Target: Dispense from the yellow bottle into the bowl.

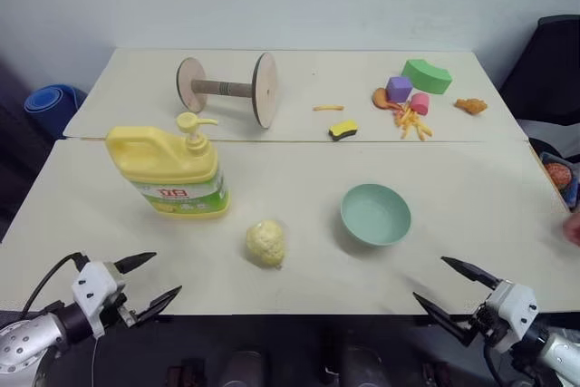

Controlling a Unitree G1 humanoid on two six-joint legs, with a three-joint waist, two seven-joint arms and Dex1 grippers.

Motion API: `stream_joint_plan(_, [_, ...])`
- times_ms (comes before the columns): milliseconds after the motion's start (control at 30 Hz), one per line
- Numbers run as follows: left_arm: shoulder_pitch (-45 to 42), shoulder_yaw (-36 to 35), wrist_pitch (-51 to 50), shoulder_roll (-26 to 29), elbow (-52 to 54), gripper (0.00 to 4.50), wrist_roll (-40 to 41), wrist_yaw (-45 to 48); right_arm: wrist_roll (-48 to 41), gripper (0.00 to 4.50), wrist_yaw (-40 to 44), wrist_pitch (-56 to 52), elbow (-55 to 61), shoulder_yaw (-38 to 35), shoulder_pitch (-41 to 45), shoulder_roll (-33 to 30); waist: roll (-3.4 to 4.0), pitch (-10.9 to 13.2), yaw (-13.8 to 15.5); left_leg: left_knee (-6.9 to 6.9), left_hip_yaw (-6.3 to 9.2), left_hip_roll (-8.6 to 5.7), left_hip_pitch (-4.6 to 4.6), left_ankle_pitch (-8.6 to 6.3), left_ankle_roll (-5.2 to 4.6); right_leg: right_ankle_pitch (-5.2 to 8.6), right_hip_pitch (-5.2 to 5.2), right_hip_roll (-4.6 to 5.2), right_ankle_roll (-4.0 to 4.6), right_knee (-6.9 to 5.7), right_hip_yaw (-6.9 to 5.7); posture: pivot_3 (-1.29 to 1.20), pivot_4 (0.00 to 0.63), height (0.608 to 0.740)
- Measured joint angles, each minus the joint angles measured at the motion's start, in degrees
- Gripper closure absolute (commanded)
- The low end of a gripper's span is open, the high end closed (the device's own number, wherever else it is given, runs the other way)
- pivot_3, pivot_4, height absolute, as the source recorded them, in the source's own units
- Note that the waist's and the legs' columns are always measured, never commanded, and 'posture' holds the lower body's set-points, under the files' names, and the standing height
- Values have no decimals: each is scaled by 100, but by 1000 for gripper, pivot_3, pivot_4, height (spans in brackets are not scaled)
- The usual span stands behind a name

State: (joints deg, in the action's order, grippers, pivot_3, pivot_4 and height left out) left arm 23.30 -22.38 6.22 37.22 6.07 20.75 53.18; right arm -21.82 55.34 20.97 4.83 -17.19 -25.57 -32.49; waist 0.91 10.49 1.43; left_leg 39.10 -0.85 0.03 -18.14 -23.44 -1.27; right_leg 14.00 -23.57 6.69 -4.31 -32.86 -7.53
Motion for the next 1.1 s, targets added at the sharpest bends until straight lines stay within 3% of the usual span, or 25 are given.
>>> stream_joint_plan(167, [46, 11, -154, -31, 93, 32, 165, 103, -102, 0, -99, -889, 736, 333, 171, -216, 1, 1, -5, 0, -4, 1, 2, 3, 3, 0, 1, 1, 0, -3, 8, 0, 150, 740])
stream_joint_plan(200, [58, 1, -248, -51, 104, 32, 288, 141, -236, 0, -226, -1594, 1146, 588, 426, -431, 0, 2, -36, 2, -7, 5, 5, -3, -11, -4, 0, 1, 5, -8, 14, 0, 150, 740])
stream_joint_plan(367, [-189, -13, -464, -87, 92, 32, 641, 259, -670, 0, -1023, -4473, 2663, 1933, 2868, -688, 5, -3, -57, 2, 6, 23, 10, 18, 20, -13, -30, -12, 37, -19, -6, 0, 150, 740])
stream_joint_plan(433, [-135, -7, -504, -127, 61, 32, 642, 248, -730, 0, -1266, -5353, 2655, 2383, 3558, -558, -13, -13, 0, 1, 11, 23, -18, 38, 61, -11, -54, -16, 40, -21, -17, 0, 150, 740])
stream_joint_plan(567, [51, 45, -521, -212, 32, 32, 635, 278, -460, 0, -1696, -6619, 2153, 3504, 4831, 134, -36, -26, -39, 6, 3, 7, -34, 40, 54, -15, -64, -12, 34, -11, -9, 0, 150, 740])
stream_joint_plan(833, [275, 39, -498, -260, 75, 32, 635, 271, 52, 0, -2517, -7778, 1060, 4301, 5571, 1511, -60, -41, -73, 7, 2, 2, -41, 39, 48, -18, -68, -11, 29, -31, -7, 0, 150, 740])
stream_joint_plan(1100, [432, 10, -422, -337, 195, 32, 630, 233, 598, 0, -2943, -7872, 246, 4682, 5615, 2161, -61, -41, -205, 7, -16, 2, -41, 44, 51, -18, -87, -13, 29, -65, 4, 0, 150, 740])
